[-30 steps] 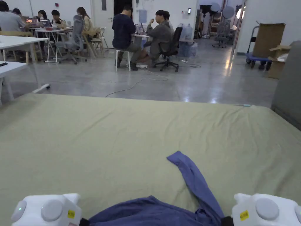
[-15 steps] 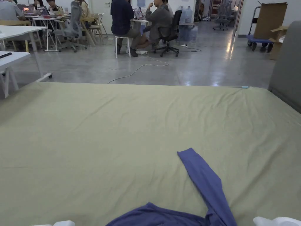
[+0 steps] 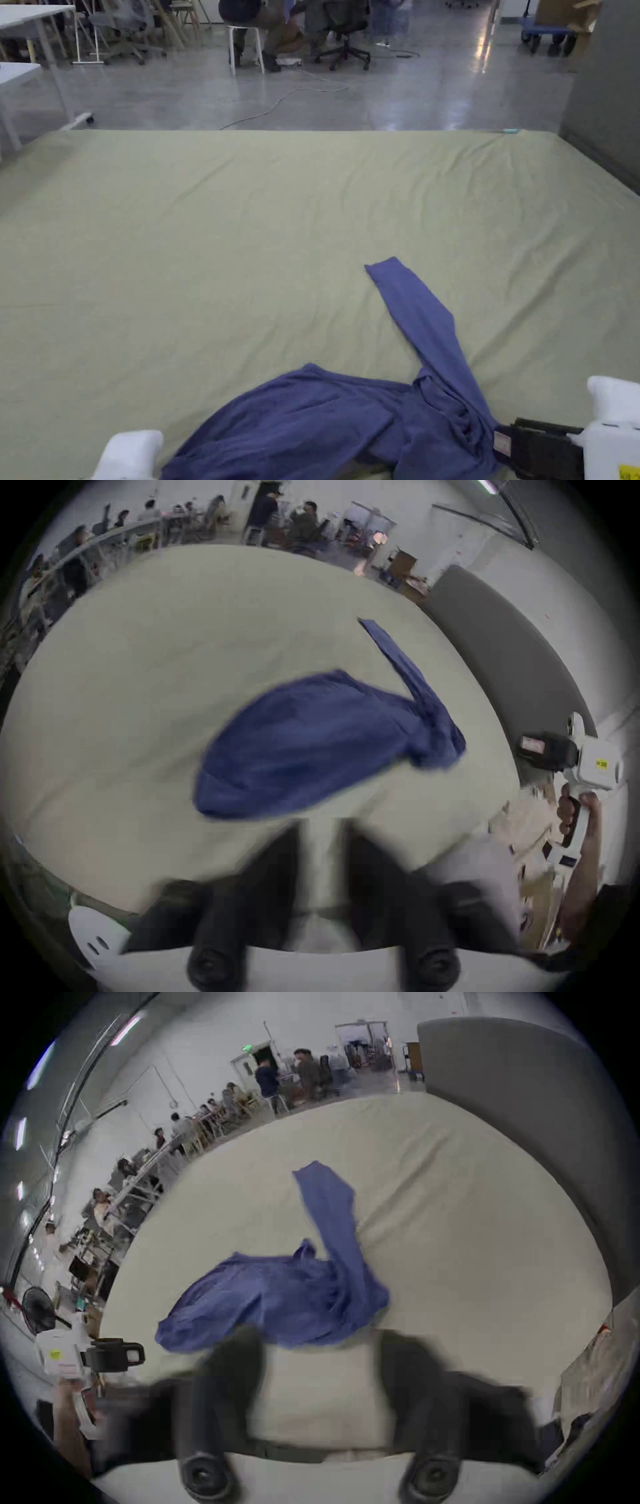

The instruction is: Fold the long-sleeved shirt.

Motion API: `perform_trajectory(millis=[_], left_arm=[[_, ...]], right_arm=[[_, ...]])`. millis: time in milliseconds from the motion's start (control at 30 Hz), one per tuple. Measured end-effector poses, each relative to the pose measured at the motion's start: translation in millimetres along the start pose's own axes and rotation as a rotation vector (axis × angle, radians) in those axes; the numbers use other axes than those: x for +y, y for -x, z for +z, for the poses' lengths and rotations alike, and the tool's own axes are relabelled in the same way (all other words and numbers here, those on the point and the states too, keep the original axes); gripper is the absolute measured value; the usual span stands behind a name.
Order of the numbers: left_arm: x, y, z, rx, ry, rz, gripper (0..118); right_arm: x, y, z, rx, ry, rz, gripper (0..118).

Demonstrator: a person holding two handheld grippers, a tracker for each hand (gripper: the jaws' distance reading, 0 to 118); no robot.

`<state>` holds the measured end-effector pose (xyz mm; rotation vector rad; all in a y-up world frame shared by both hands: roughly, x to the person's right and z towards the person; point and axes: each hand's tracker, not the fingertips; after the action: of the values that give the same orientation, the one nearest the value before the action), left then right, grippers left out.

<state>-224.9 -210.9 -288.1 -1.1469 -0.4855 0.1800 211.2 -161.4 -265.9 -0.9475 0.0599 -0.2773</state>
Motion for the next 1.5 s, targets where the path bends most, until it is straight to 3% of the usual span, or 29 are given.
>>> perform_trajectory(millis=[33, 67, 133, 267, 300, 333, 367, 400, 433, 500, 533, 600, 633, 667, 700, 767, 800, 833, 867, 900, 933, 1000, 1067, 1100, 1167, 1200, 1233, 1400, 1500], left_arm=[[-4.5, -8.6, -7.8, 0.024, 0.032, -0.043, 0], [-4.8, -19.5, -7.5, 0.032, 0.036, -0.070, 0], [3.2, -29.7, -17.0, 0.015, 0.037, -0.154, 0], [65.0, -27.5, -30.7, -0.058, -0.072, -0.090, 2], [87.5, -23.7, -36.7, -0.060, -0.114, -0.083, 20], [109.0, -20.6, -45.4, -0.052, -0.136, -0.102, 54], [128.9, -16.3, -61.1, -0.020, -0.141, -0.117, 106], [148.1, -10.3, -80.1, 0.040, -0.128, -0.142, 118], [162.3, -3.3, -98.1, 0.039, -0.167, -0.170, 118], [182.9, 16.2, -149.4, 0.167, -0.074, -0.190, 116], [185.6, 25.5, -171.0, 0.227, -0.005, -0.176, 110], [194.6, 32.2, -193.8, 0.256, 0.085, -0.175, 51], [186.7, 34.6, -204.1, 0.272, 0.110, -0.179, 37], [175.4, 33.3, -204.2, 0.241, 0.069, -0.191, 35], [169.4, 27.8, -196.9, 0.267, 0.002, -0.245, 25], [170.5, 9.9, -181.8, 0.292, 0.039, -0.308, 0], [166.8, 6.6, -176.8, 0.277, 0.039, -0.281, 0], [163.7, 5.8, -170.7, 0.254, 0.030, -0.265, 0], [171.0, -3.8, -158.7, 0.192, 0.015, -0.235, 0], [169.1, -4.9, -152.1, 0.174, -0.006, -0.219, 0], [167.4, -6.3, -146.5, 0.171, -0.013, -0.214, 0], [171.6, -11.9, -133.4, 0.167, -0.027, -0.218, 0], [171.2, -9.7, -126.7, 0.155, -0.040, -0.205, 0], [174.2, -8.9, -125.3, 0.142, -0.041, -0.191, 0], [176.4, -2.5, -119.8, 0.104, -0.037, -0.128, 0], [175.8, 2.0, -115.6, 0.082, -0.041, -0.101, 0], [175.1, 6.7, -110.2, 0.060, -0.044, -0.070, 0], [181.6, 19.2, -77.3, -0.039, -0.085, 0.027, 0], [185.6, 16.5, -49.9, -0.101, -0.112, 0.041, 0]], right_arm=[[-10.4, 7.7, -5.5, -0.019, 0.023, 0.027, 0], [-19.5, 13.0, -10.3, -0.050, 0.065, 0.048, 0], [-30.7, 18.7, -11.9, -0.020, 0.091, 0.073, 0], [-33.2, 22.3, -13.0, 0.015, 0.091, 0.068, 0], [-31.5, 22.7, -12.9, 0.020, 0.089, 0.073, 0], [-29.7, 23.1, -12.2, 0.022, 0.083, 0.075, 0], [-27.9, 22.8, -11.9, 0.022, 0.076, 0.073, 0], [-25.6, 21.4, -13.0, 0.021, 0.073, 0.068, 0], [-23.7, 19.4, -14.5, 0.019, 0.074, 0.059, 0], [-21.5, 14.2, -17.4, 0.014, 0.076, 0.024, 0], [-20.5, 11.9, -20.2, 0.008, 0.086, 0.012, 0], [-17.7, 6.6, -28.3, -0.019, 0.112, -0.013, 0], [-16.5, 5.7, -30.7, -0.031, 0.115, -0.016, 0], [-14.3, 5.1, -33.3, -0.040, 0.117, -0.015, 0], [-12.5, 4.0, -37.7, -0.047, 0.122, -0.011, 0], [-4.6, 5.4, -47.7, -0.044, 0.153, 0.019, 0], [1.1, 7.3, -56.2, -0.052, 0.202, 0.051, 11], [7.0, 8.9, -63.6, -0.053, 0.215, 0.054, 38], [14.5, 11.7, -71.4, -0.054, 0.198, 0.050, 89], [20.2, 15.7, -79.0, -0.072, 0.188, 0.069, 115], [27.1, 19.6, -86.7, -0.107, 0.159, 0.110, 118], [43.9, 31.5, -104.1, -0.139, 0.074, 0.180, 118], [55.0, 40.4, -130.8, -0.202, 0.114, 0.217, 114], [54.8, 41.3, -144.2, -0.220, 0.138, 0.227, 95], [51.4, 45.9, -161.4, -0.213, 0.167, 0.253, 26], [49.0, 47.2, -165.0, -0.201, 0.199, 0.247, 11], [42.4, 42.5, -167.0, -0.163, 0.220, 0.207, 5], [47.6, 23.3, -93.0, -0.035, 0.043, 0.168, 5], [65.5, 7.3, -33.5, -0.046, -0.063, 0.183, 4]])
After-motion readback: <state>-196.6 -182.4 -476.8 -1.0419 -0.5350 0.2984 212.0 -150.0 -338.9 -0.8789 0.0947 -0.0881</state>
